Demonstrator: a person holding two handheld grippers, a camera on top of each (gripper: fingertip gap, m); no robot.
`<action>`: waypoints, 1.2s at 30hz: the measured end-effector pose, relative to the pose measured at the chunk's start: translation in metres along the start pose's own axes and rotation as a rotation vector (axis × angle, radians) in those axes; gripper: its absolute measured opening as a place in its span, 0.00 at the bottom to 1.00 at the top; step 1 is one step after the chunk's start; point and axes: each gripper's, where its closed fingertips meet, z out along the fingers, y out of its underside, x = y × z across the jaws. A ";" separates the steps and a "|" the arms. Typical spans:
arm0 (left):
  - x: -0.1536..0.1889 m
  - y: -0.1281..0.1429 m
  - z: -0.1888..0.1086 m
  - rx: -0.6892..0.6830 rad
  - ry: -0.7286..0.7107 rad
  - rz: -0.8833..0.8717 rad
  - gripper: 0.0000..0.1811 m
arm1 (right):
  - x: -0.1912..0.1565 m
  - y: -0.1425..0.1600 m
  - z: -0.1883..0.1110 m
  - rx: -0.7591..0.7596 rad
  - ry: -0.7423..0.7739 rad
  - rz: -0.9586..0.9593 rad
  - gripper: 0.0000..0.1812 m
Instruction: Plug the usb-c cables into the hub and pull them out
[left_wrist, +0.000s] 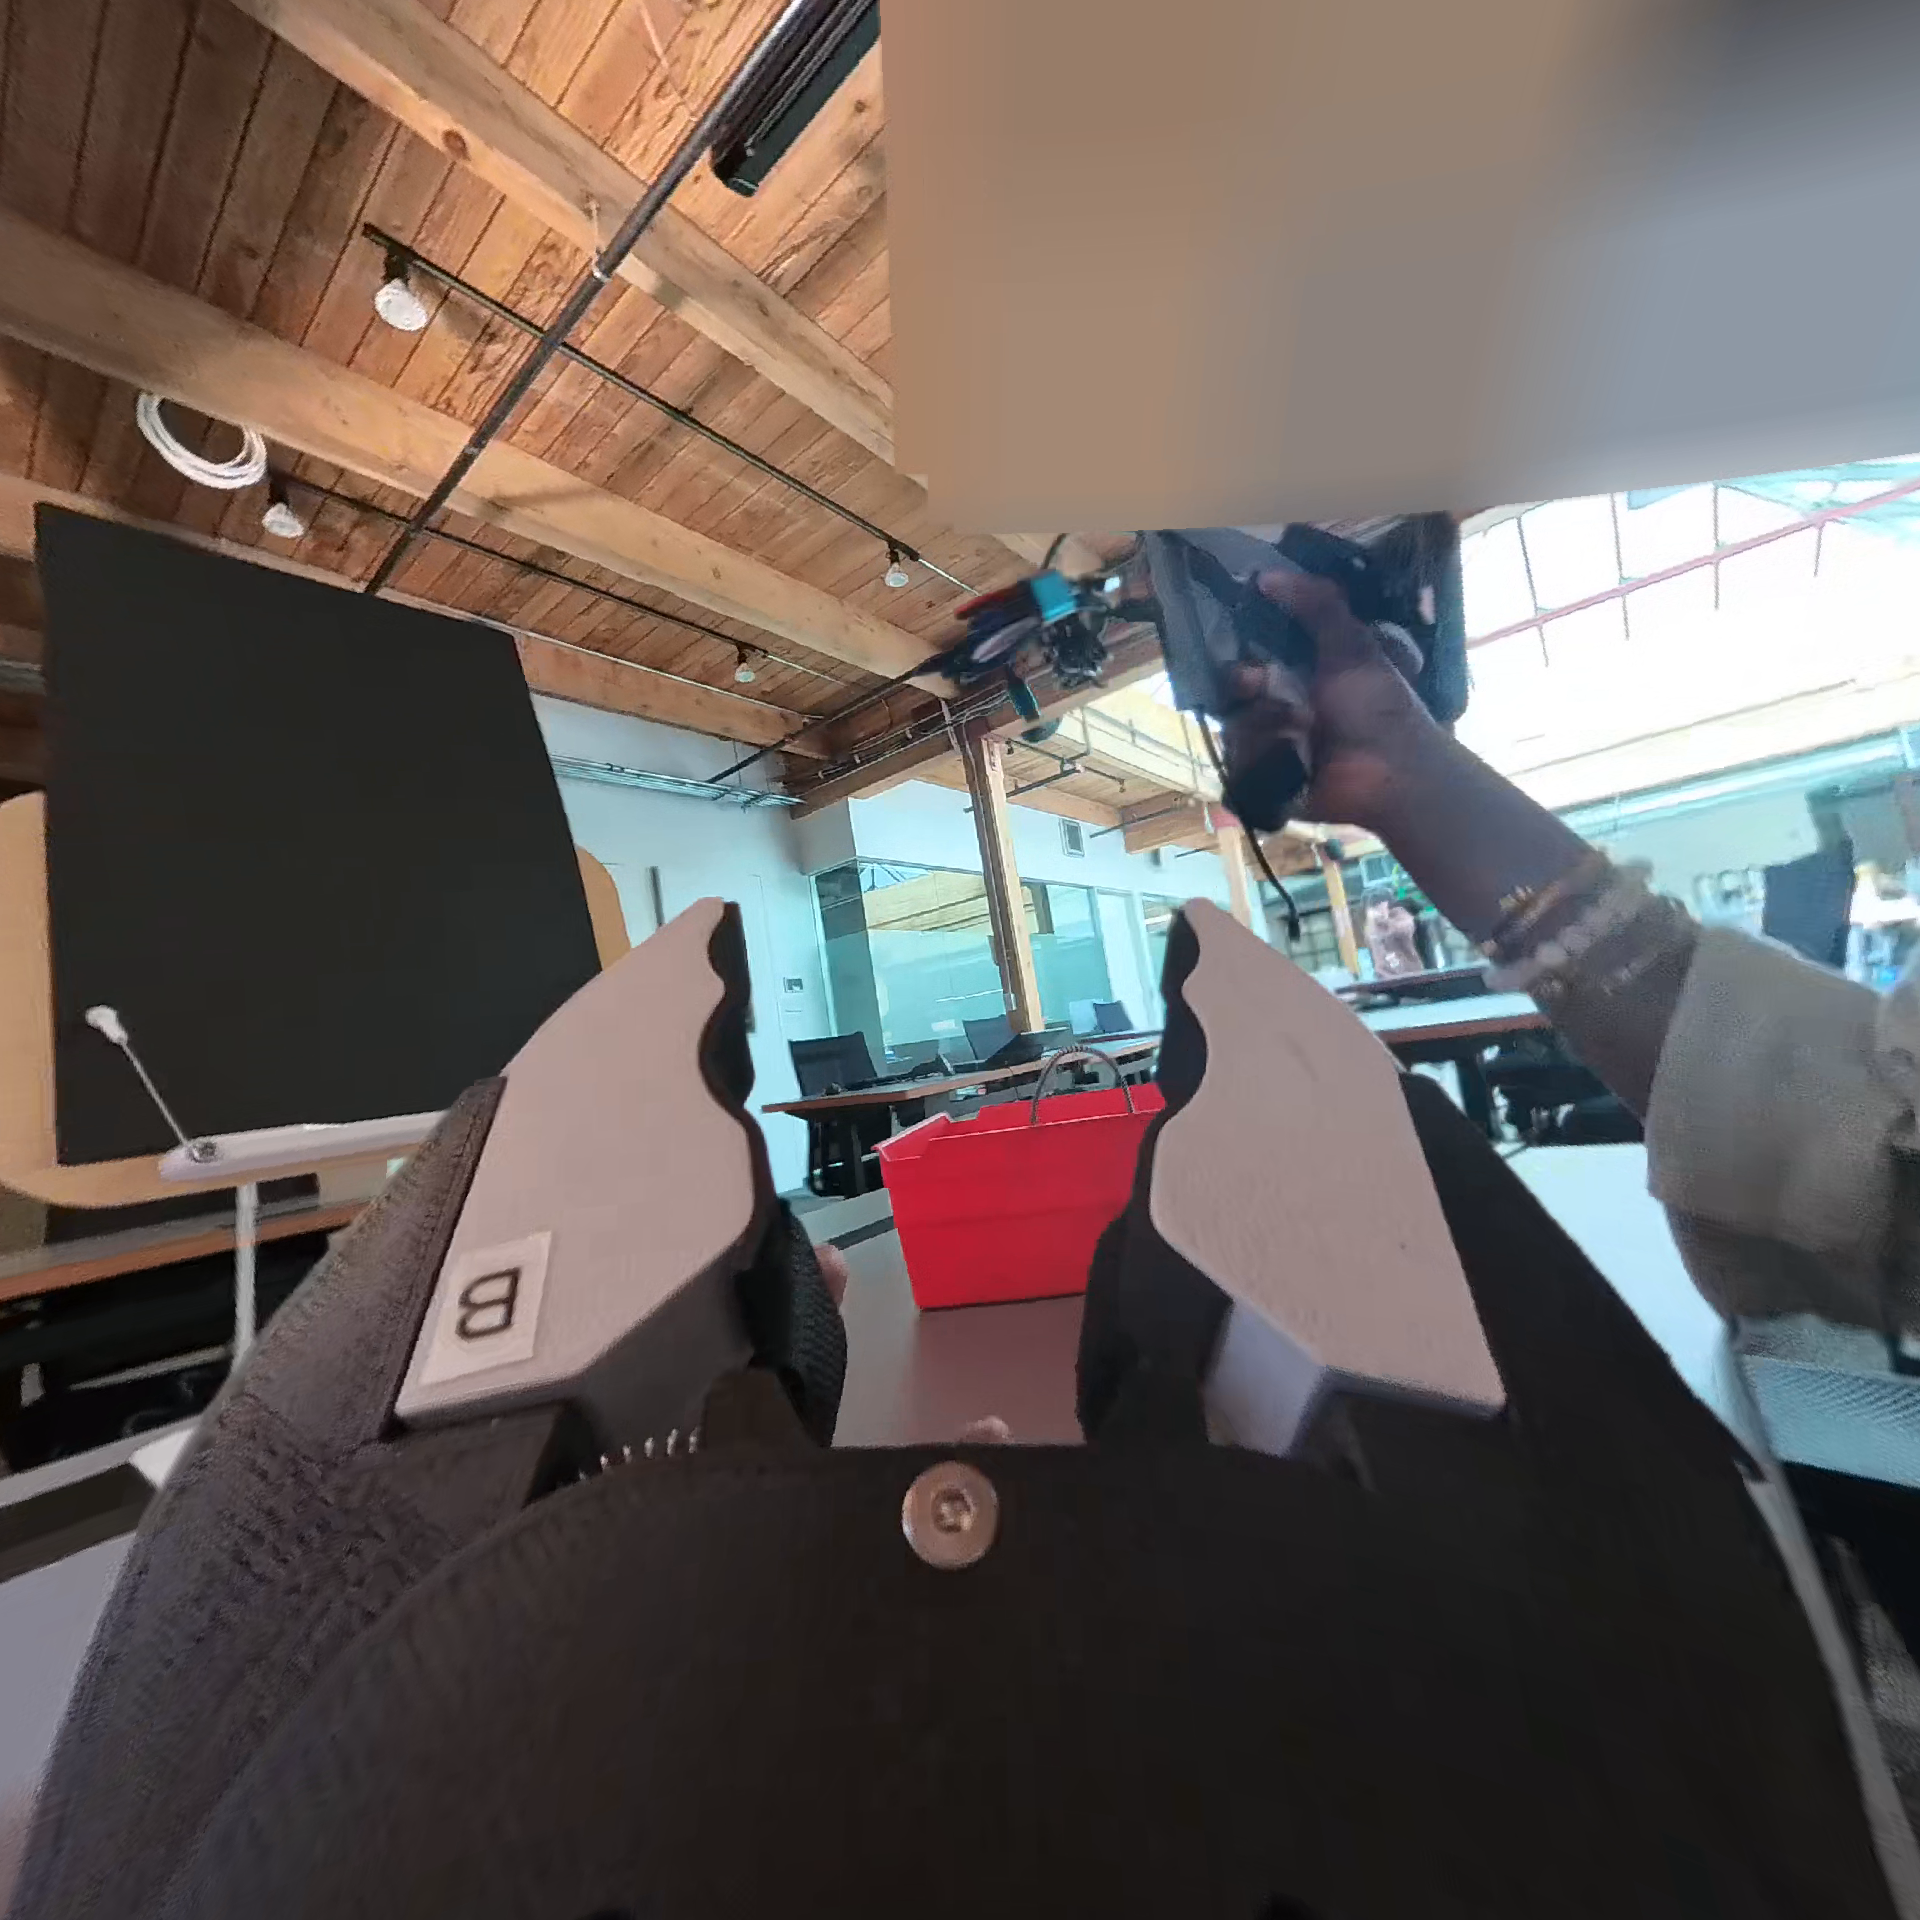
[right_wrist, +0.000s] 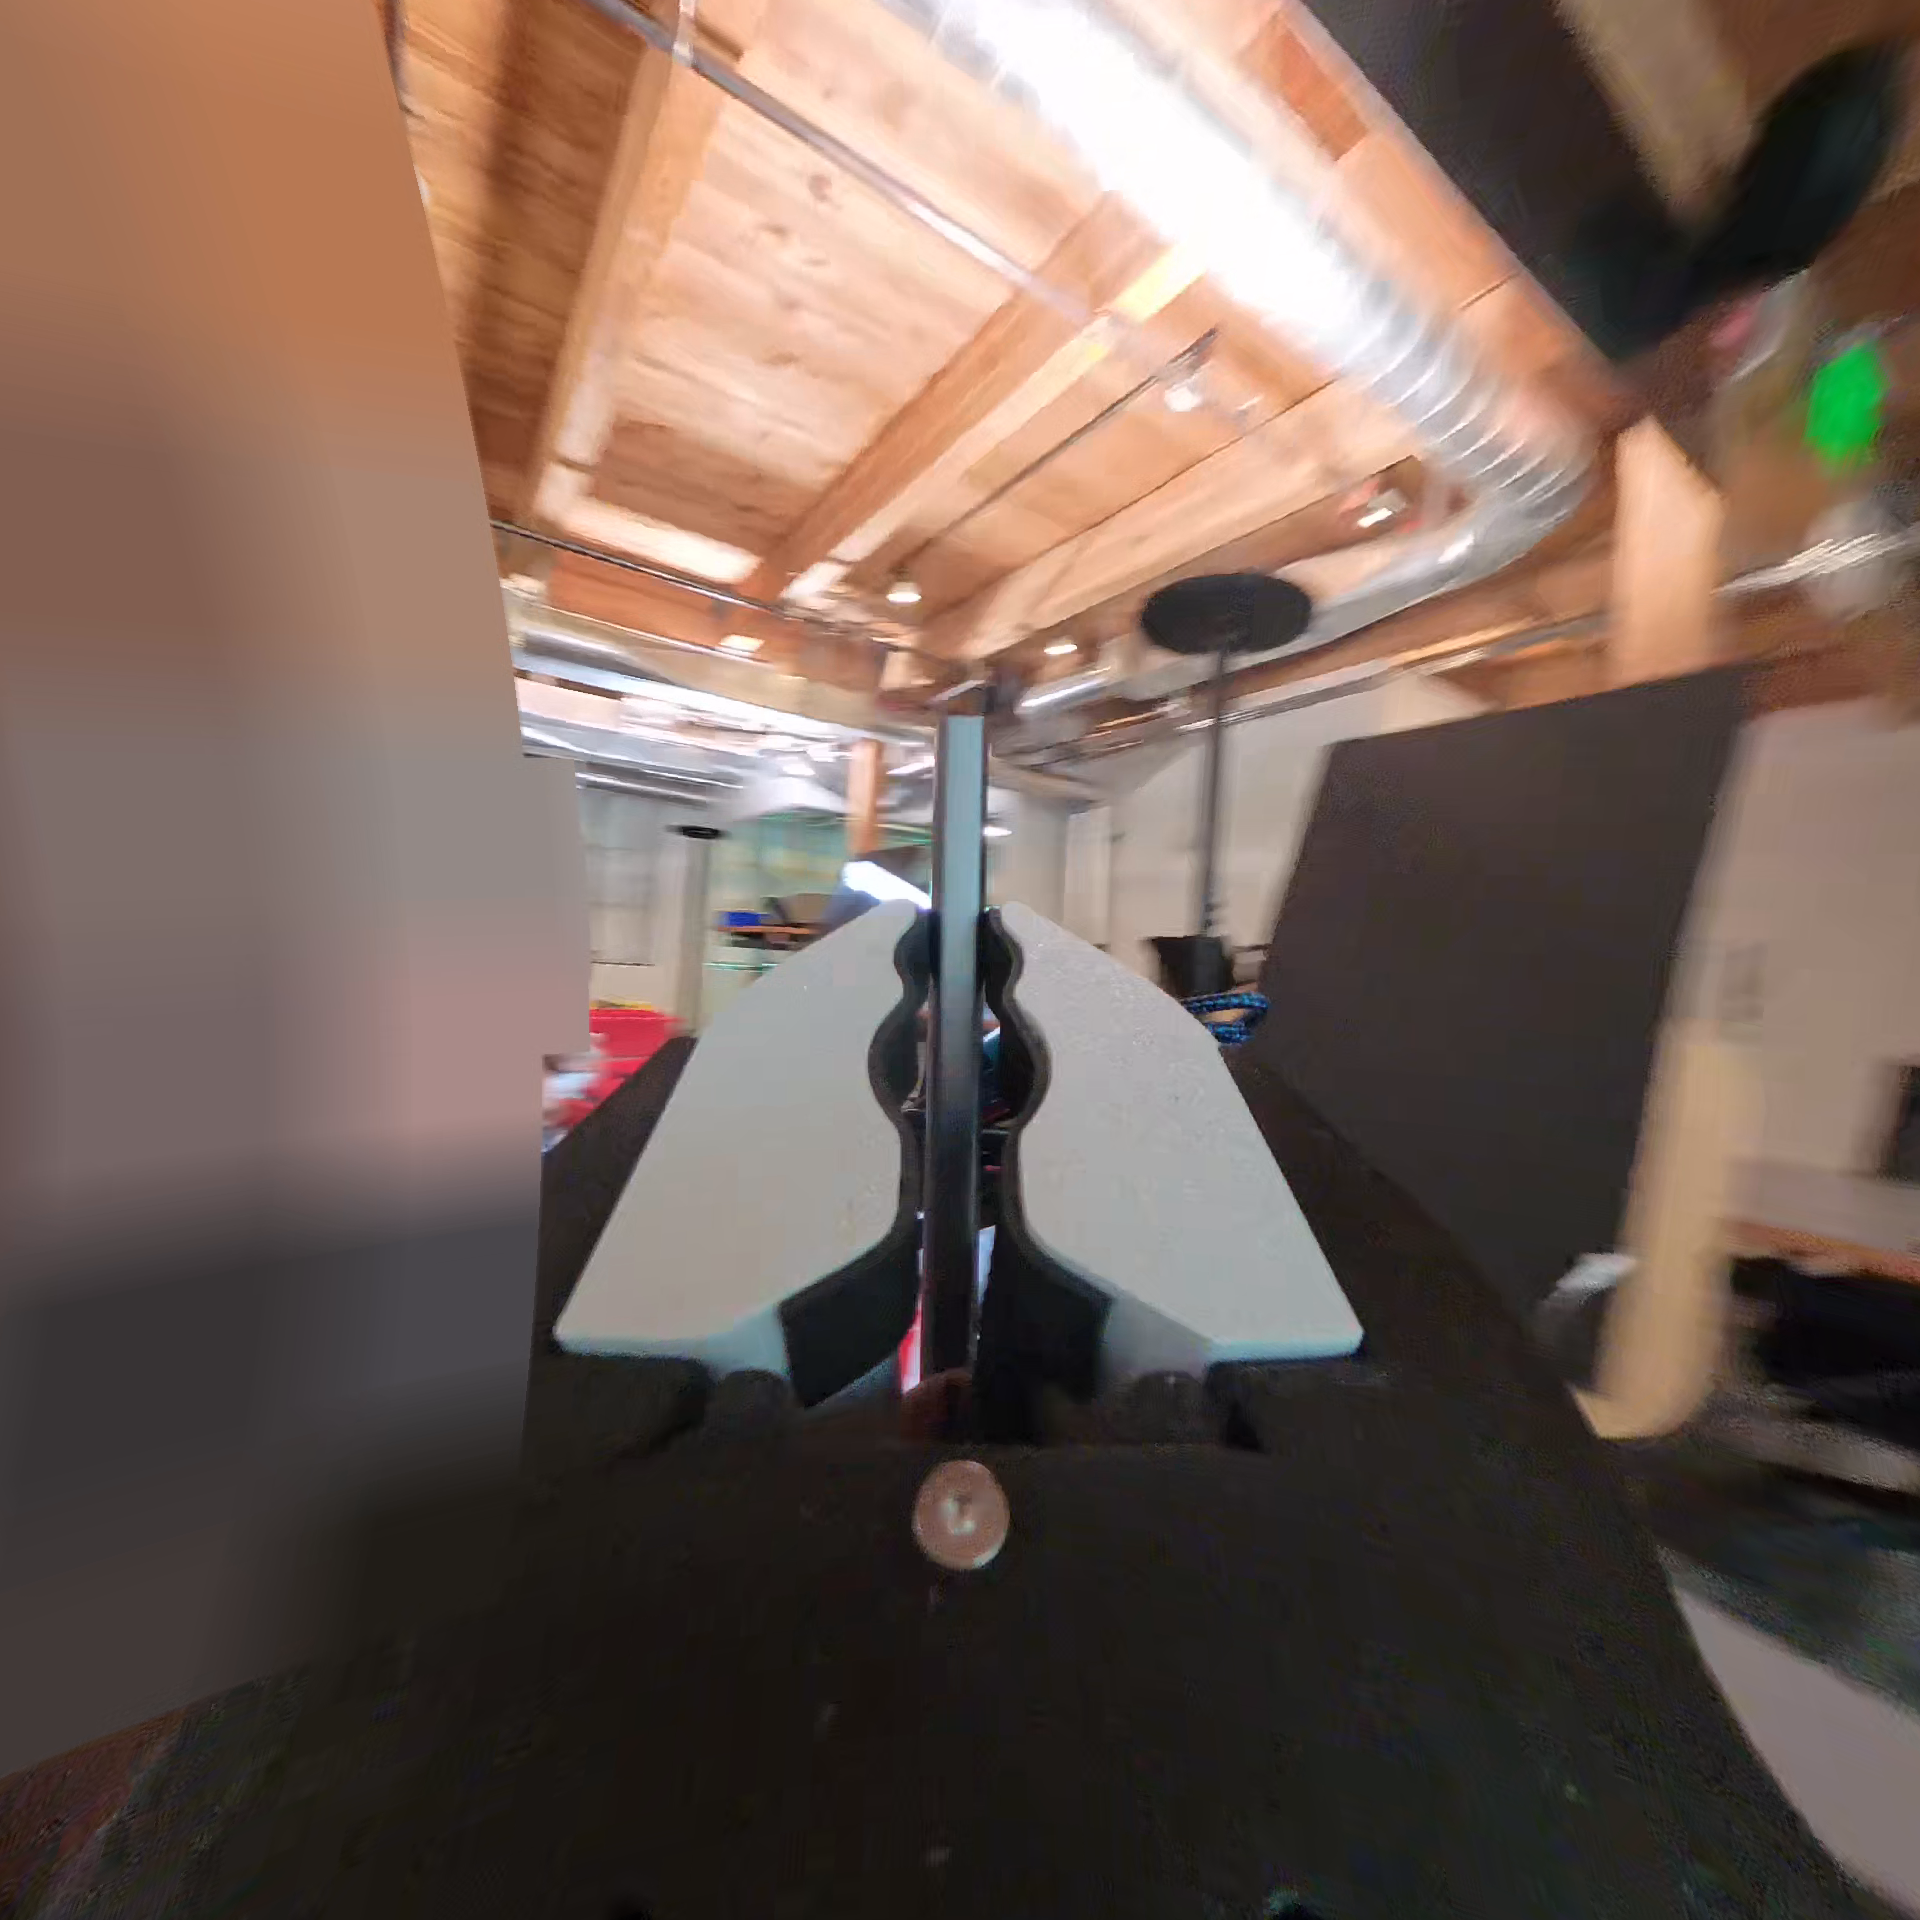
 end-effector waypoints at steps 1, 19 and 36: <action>0.002 0.001 0.000 -0.007 0.002 0.032 0.41 | 0.019 -0.009 -0.004 -0.002 0.058 -0.073 0.05; 0.016 0.011 0.005 -0.058 0.053 0.151 0.40 | 0.197 0.172 -0.171 -0.796 0.699 -0.041 0.09; 0.003 -0.019 0.002 0.145 -0.045 0.111 0.71 | 0.061 0.125 -0.178 -0.832 0.474 -0.282 0.69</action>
